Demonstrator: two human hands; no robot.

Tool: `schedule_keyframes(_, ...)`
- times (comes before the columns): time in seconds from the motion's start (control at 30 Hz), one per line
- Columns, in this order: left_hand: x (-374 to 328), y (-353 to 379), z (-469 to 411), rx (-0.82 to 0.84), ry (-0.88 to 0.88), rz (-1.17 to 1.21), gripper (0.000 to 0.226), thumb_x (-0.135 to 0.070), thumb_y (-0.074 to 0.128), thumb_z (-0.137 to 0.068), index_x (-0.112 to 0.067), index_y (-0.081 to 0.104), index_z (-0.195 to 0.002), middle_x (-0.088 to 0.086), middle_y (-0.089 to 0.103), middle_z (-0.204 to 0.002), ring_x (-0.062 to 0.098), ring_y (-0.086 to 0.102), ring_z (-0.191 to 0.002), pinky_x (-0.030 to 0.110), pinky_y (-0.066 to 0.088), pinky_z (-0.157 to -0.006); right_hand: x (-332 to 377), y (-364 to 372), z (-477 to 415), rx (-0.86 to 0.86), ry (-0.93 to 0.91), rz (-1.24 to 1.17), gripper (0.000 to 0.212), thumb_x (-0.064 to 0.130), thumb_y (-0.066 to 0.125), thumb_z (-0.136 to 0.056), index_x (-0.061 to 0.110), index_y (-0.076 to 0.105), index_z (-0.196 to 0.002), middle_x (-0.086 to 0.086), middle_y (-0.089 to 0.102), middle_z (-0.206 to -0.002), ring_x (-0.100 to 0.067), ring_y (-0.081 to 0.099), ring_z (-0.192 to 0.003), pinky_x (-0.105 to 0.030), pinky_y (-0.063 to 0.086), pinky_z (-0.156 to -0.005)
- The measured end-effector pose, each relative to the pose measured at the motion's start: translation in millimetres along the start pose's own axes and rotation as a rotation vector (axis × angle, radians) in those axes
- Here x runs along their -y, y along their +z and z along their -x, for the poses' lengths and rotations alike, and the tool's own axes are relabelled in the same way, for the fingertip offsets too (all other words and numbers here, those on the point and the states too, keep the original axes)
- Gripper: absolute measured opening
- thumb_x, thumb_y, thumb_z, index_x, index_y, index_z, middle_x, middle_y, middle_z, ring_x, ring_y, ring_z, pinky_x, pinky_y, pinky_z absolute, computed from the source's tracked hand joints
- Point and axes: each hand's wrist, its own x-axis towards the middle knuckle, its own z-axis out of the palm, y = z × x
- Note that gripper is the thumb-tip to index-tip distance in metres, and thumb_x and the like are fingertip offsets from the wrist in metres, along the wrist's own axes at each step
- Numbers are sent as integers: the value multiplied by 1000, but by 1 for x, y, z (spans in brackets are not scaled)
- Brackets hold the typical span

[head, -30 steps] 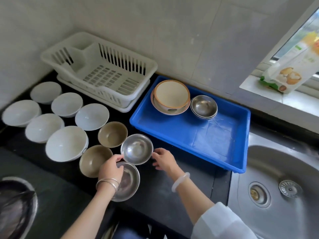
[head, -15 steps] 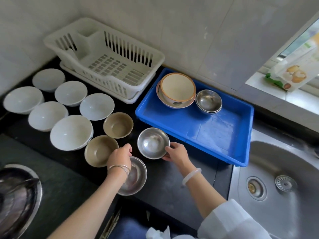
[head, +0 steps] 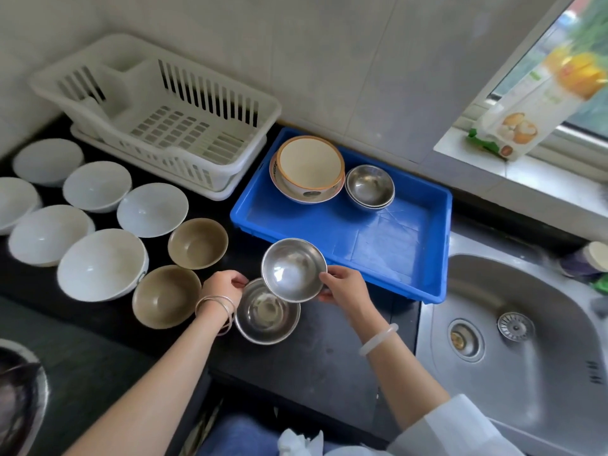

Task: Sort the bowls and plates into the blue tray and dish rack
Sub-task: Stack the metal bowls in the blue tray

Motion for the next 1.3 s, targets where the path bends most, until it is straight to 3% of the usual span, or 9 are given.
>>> schedule_keyframes(0.07,-3,4,1,58,-87,230,6,-8,67,-79,-13,65,-82,14,69,-95,30,64,-91,43,55,-83,1,-2,2,-1,-16,19,20,11,57,-85,21,71,-74,8,69,-56,-6,68,-53,-17,53,-53)
schedule_keyframes(0.17,-6,8,3,93,-189,476,13,2,60,-83,-10,64,-82,16,63,-93,30,61,-88,37,55,-68,0,-2,4,-13,-31,75,16,12,59,-85,20,71,-78,7,70,-61,-5,68,-54,-16,53,-52)
schedule_keyframes(0.37,-3,11,12,144,-256,686,14,-13,50,-93,-9,63,-92,8,64,-85,19,62,-77,31,52,-59,-9,1,9,-31,-26,178,14,12,63,-85,22,67,-76,-1,71,-75,-6,69,-55,-16,56,-53)
schedule_keyframes(0.53,3,16,19,159,-269,713,16,-17,53,-92,-7,62,-101,8,63,-84,19,61,-76,29,52,-56,-18,6,9,-37,-28,251,7,11,62,-83,14,68,-85,-1,70,-77,-3,66,-49,-18,57,-55)
schedule_keyframes(0.7,0,17,23,184,-307,791,21,-28,47,-95,-14,60,-86,5,64,-85,19,62,-77,30,51,-57,-22,8,9,-33,-26,251,5,11,65,-84,15,66,-85,-2,68,-81,-5,65,-50,-14,53,-50)
schedule_keyframes(0.8,-1,18,25,212,-291,746,15,-19,54,-92,-10,61,-102,5,64,-87,17,62,-75,27,51,-57,-26,8,9,-35,-39,262,4,11,67,-83,15,66,-84,-3,68,-82,-6,64,-51,-13,51,-48)
schedule_keyframes(0.9,-2,19,26,217,-291,700,26,-6,54,-90,-8,56,-116,7,62,-89,16,61,-76,27,50,-59,-30,8,7,-46,-59,290,5,16,68,-83,17,64,-86,-2,67,-82,-9,62,-57,-13,49,-47)
schedule_keyframes(1.13,-7,18,29,251,-288,683,28,-2,51,-90,-8,55,-117,8,61,-89,20,62,-76,30,51,-63,-33,4,1,122,116,94,23,22,64,-89,17,65,-112,-4,70,-88,-14,70,-76,-27,61,-63)
schedule_keyframes(1.3,-23,4,32,247,-232,635,25,-2,52,-88,-10,57,-111,11,63,-94,21,63,-80,28,53,-61,-28,-1,0,97,67,8,19,21,66,-88,18,70,-106,1,74,-80,-13,73,-70,-25,59,-59)
